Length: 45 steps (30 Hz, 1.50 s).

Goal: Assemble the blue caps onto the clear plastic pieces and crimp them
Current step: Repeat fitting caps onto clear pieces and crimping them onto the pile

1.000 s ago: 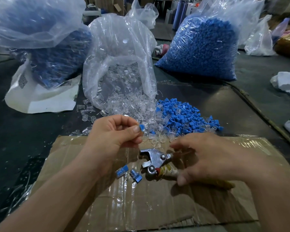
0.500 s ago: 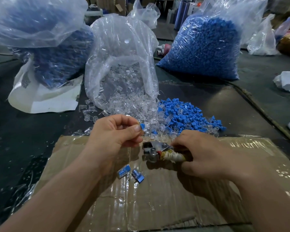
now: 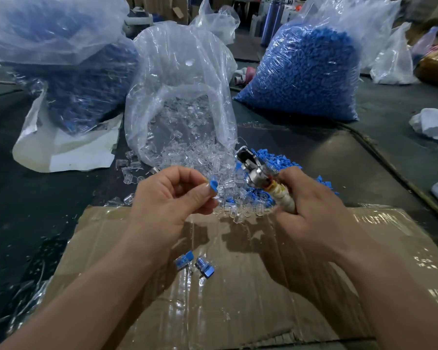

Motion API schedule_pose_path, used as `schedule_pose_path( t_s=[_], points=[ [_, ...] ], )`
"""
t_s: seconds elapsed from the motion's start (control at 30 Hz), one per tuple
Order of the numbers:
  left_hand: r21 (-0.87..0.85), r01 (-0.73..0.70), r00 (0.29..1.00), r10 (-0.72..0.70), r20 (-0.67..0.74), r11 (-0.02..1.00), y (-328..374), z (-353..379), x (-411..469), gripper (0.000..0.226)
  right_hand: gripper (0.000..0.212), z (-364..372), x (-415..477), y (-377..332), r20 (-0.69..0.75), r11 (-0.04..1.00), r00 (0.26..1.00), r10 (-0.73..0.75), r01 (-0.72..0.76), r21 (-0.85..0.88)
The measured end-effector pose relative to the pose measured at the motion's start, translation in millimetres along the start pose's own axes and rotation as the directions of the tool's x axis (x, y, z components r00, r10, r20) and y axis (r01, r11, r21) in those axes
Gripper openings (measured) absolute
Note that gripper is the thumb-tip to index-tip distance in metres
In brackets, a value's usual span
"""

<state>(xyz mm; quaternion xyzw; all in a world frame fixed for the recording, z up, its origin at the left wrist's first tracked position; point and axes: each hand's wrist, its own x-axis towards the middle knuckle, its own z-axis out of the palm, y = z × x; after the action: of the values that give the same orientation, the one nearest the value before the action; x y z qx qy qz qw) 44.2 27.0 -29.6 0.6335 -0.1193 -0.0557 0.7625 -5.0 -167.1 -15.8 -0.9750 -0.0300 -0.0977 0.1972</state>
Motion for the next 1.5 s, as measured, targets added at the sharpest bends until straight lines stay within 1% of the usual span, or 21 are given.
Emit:
schedule_pose_path(
  t_s=[0.1,0.23,0.37,0.6,0.7,0.83,1.27,1.4,1.5],
  points=[
    [0.057,-0.037,0.999,0.037,0.007,0.998,0,2,-1,0.011,0.014,5,1,-1,0.040,0.999,0.998,-0.047,0.046,0.008],
    [0.112,-0.081,0.997,0.080,0.008,0.990,-1,2,-2,0.010,0.023,12,0,-1,0.070,0.994,0.992,-0.104,0.105,-0.006],
    [0.141,-0.097,0.995,0.100,-0.009,0.985,-1,0,-2,0.009,0.018,14,-1,-5,0.090,0.993,0.989,-0.120,0.121,-0.010],
    [0.126,-0.093,0.995,0.095,-0.015,0.988,1,3,-2,0.011,0.024,14,1,-7,0.158,0.989,0.979,-0.128,0.138,-0.053],
    [0.112,-0.089,0.996,0.090,-0.007,0.990,2,3,-3,0.012,0.017,12,1,-8,0.174,0.989,0.977,-0.126,0.137,-0.052],
    [0.124,-0.088,0.996,0.088,0.007,0.988,2,3,-4,0.012,0.010,10,1,-13,0.171,0.990,0.977,-0.124,0.132,-0.037],
    [0.203,-0.115,0.993,0.119,-0.005,0.972,1,3,-7,0.005,0.011,13,2,-13,0.139,0.995,0.985,-0.101,0.103,-0.008],
    [0.252,-0.136,0.990,0.143,-0.011,0.958,0,4,-7,0.016,0.013,15,2,-14,0.131,0.995,0.987,-0.095,0.096,-0.001],
    [0.240,-0.151,0.987,0.159,-0.017,0.959,2,4,-8,0.014,0.012,16,-1,-16,0.102,0.996,0.990,-0.095,0.094,0.009]
  ],
)
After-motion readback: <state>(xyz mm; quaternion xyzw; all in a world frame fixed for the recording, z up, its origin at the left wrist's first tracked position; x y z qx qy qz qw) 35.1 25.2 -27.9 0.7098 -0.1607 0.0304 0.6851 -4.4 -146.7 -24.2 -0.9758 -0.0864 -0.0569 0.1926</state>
